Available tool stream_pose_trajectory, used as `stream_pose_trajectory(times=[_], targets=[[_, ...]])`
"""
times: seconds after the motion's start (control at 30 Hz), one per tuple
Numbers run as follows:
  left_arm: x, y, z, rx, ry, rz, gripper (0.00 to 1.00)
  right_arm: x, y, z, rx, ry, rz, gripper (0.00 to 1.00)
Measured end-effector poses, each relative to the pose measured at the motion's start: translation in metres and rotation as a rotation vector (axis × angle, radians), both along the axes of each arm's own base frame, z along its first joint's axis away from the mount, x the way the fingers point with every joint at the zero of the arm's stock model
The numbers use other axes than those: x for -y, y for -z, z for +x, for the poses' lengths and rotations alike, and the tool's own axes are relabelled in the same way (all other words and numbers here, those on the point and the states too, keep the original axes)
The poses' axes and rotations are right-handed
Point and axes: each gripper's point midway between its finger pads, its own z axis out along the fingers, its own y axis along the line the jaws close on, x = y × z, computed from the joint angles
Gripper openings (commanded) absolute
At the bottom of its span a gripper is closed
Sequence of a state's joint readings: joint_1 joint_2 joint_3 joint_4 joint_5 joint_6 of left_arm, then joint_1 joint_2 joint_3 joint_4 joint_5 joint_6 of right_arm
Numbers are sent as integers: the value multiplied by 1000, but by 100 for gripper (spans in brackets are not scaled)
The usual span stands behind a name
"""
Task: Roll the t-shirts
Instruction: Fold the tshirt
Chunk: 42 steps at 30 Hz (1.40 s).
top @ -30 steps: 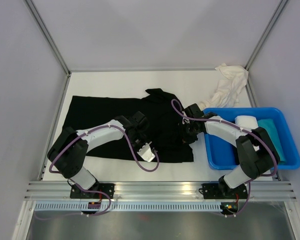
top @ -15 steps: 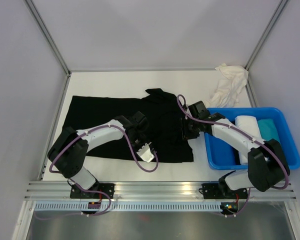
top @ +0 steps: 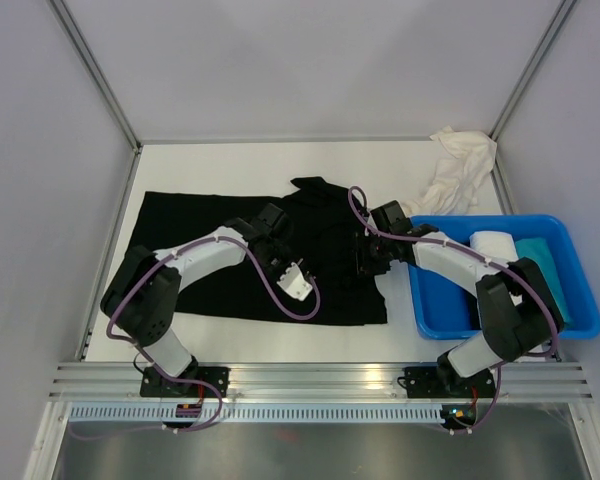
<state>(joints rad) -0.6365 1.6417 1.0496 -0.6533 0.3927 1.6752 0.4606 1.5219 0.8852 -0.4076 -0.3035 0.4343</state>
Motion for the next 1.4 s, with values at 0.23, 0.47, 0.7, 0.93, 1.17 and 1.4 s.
stream_pose_trajectory(times=[0.23, 0.47, 0.7, 0.93, 1.17, 1.4], targets=[[5, 5, 10, 25, -3, -17, 25, 1, 5, 3, -17, 5, 9, 19], [4, 9, 10, 28, 0, -18, 2, 9, 10, 9, -27, 26, -2, 0], [-9, 26, 10, 36, -28, -8, 2, 27, 10, 25, -16, 63, -24, 0], [-12, 34, 12, 78, -35, -25, 2, 27, 15, 27, -31, 46, -33, 4], [-8, 31, 20, 121, -38, -48, 27, 29, 18, 30, -32, 41, -43, 25], [-10, 22, 27, 162, -51, -47, 34, 37, 7, 37, -8, 55, -95, 32]])
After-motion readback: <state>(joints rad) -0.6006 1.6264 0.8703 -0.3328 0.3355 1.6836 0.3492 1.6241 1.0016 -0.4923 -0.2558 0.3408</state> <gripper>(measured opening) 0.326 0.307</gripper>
